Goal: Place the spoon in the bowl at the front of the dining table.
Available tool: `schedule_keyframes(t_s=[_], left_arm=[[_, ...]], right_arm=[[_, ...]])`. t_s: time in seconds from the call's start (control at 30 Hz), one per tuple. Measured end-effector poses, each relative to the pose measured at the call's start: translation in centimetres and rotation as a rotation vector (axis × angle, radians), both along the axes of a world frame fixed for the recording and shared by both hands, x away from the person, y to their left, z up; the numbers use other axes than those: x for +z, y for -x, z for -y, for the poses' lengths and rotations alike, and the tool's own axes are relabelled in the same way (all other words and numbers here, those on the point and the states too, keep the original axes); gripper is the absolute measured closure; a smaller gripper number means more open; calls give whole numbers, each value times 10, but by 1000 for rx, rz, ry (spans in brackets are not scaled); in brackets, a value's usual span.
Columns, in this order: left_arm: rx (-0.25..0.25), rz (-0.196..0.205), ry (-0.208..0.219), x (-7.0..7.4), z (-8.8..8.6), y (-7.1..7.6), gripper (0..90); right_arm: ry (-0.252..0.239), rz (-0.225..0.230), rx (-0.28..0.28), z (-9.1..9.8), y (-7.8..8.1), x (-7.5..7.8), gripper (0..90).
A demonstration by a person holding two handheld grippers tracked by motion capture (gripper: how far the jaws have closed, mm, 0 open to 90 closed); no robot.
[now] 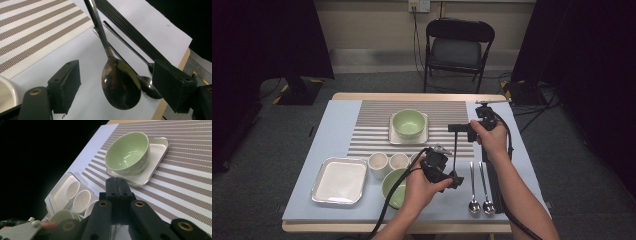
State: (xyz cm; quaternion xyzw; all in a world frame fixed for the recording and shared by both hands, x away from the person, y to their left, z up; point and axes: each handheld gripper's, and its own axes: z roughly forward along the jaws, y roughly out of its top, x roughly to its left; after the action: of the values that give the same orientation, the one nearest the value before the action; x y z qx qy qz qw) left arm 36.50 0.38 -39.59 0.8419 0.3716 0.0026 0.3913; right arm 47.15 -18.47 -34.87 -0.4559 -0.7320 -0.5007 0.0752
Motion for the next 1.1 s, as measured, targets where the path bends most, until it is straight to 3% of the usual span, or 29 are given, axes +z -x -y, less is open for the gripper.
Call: schedule_keyframes(t_s=[0.13, 0.33, 0.57, 0.83, 1.1], left_arm=[[10, 4, -26, 0, -3, -1, 231], [6, 6, 0, 2, -3, 0, 228], [5, 10, 0, 4, -1, -1, 225], [27, 14, -65, 0, -3, -3, 248], [52, 13, -87, 0, -12, -7, 251]], right_arm=[[-6, 1, -7, 1, 0, 0, 900], [-16, -1, -19, 2, 0, 1, 900], [-31, 16, -15, -4, 0, 7, 900], [-65, 17, -17, -3, 1, 9, 900], [-103, 3, -38, 8, 2, 7, 900]])
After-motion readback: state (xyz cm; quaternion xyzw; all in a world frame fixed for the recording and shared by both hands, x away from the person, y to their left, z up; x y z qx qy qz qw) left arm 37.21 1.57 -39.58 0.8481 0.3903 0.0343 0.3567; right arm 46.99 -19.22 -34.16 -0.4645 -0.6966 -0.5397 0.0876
